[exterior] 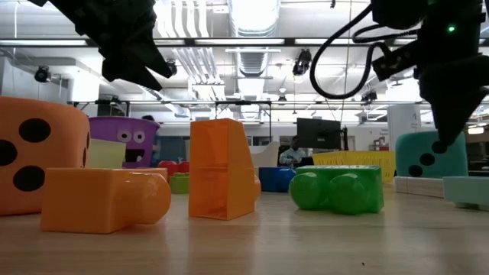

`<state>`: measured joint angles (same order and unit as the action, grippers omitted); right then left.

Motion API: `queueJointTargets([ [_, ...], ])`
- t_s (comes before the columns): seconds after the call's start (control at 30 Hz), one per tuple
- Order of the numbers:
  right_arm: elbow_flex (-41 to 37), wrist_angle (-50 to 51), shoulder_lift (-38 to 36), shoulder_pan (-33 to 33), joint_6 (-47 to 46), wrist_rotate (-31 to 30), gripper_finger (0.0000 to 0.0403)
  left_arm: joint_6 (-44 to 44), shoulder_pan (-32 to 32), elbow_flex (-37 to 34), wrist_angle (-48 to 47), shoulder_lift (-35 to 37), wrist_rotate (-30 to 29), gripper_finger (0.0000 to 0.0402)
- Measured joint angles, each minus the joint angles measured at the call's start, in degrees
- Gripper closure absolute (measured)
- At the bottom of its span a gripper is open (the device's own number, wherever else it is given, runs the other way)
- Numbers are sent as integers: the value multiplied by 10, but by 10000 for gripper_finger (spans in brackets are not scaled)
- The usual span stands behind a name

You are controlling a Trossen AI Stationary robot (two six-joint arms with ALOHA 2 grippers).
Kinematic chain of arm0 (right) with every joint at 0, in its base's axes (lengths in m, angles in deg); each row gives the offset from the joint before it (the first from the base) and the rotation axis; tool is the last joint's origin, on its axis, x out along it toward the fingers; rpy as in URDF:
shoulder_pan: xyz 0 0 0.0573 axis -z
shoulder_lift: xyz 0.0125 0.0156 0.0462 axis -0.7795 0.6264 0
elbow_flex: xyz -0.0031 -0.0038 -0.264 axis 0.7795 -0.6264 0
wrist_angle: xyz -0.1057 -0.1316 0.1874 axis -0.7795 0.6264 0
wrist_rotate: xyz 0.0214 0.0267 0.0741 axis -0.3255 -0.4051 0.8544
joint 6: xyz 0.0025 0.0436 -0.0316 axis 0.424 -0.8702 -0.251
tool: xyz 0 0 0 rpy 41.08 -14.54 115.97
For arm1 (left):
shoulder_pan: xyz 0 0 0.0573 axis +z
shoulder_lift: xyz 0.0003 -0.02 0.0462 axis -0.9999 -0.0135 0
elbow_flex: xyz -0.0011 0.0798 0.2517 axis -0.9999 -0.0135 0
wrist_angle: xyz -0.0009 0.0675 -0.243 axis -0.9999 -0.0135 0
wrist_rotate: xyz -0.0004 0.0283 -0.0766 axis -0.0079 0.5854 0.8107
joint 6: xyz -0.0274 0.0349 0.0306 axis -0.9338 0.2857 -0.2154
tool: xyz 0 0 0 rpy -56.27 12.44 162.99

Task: Pick & Place Toys
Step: Put the blue dice into the white bin

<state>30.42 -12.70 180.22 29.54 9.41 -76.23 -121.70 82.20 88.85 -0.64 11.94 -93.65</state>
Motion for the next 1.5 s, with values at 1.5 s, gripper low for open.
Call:
queueJointTargets([
  [1.5,-11,3,143,6,9,-95,148,0,0,0,0,0,0,119],
])
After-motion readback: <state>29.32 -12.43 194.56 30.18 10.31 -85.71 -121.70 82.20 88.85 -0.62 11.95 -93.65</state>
